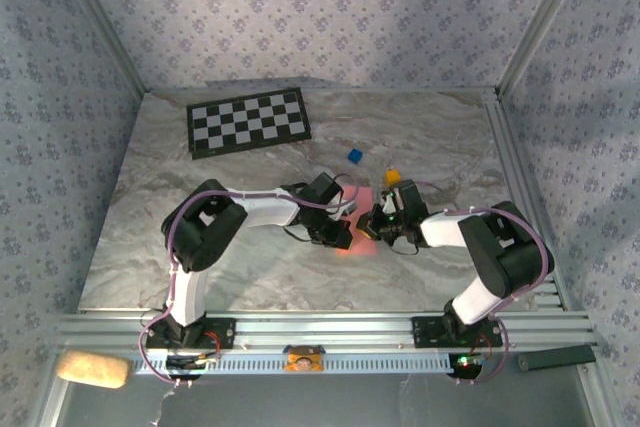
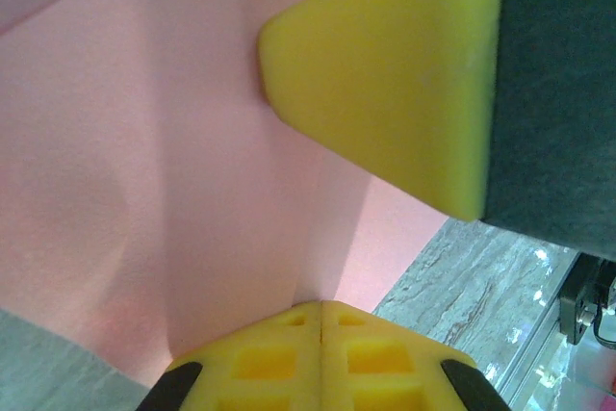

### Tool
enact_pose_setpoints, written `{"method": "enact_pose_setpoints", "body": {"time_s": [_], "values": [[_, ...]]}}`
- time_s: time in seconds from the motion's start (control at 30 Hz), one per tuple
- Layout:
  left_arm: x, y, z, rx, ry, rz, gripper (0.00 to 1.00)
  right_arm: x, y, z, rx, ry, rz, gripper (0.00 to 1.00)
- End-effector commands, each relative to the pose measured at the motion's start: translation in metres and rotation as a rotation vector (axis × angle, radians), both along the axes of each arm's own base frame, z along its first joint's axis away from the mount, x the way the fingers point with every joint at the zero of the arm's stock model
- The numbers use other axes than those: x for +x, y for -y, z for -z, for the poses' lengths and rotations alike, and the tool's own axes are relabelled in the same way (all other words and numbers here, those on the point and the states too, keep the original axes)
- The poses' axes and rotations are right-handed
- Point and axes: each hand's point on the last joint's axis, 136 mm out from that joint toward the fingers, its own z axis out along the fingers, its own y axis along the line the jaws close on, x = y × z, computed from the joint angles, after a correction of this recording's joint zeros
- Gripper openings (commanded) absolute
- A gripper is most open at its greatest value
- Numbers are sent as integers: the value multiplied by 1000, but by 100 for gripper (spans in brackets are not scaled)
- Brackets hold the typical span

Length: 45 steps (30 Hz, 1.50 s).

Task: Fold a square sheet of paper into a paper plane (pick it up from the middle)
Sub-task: Fold the triangle a second time at the center of the table.

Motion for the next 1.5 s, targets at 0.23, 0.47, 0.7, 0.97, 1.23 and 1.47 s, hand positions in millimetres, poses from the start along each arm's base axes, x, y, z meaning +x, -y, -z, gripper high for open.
{"method": "enact_pose_setpoints", "body": {"time_s": [0.23,0.47,0.7,0.97,1.23,1.47], "values": [[-19,-27,13,83,-13,7,7,-23,33,38,-141,-121,62,2],[-29,-42,15,103,-20,-9,6,-22,34,37,-139,-120,64,2],[-27,-50,-5,64,31,-43,4,-21,33,35,-131,-115,64,2],[1,-19,-55,-147,106,-81,2,-19,31,31,-121,-105,64,2],[25,8,-39,-119,58,-76,2,-19,28,30,-110,-102,56,2],[23,1,-4,-11,14,-73,0,-16,25,27,-98,-96,54,2]]}}
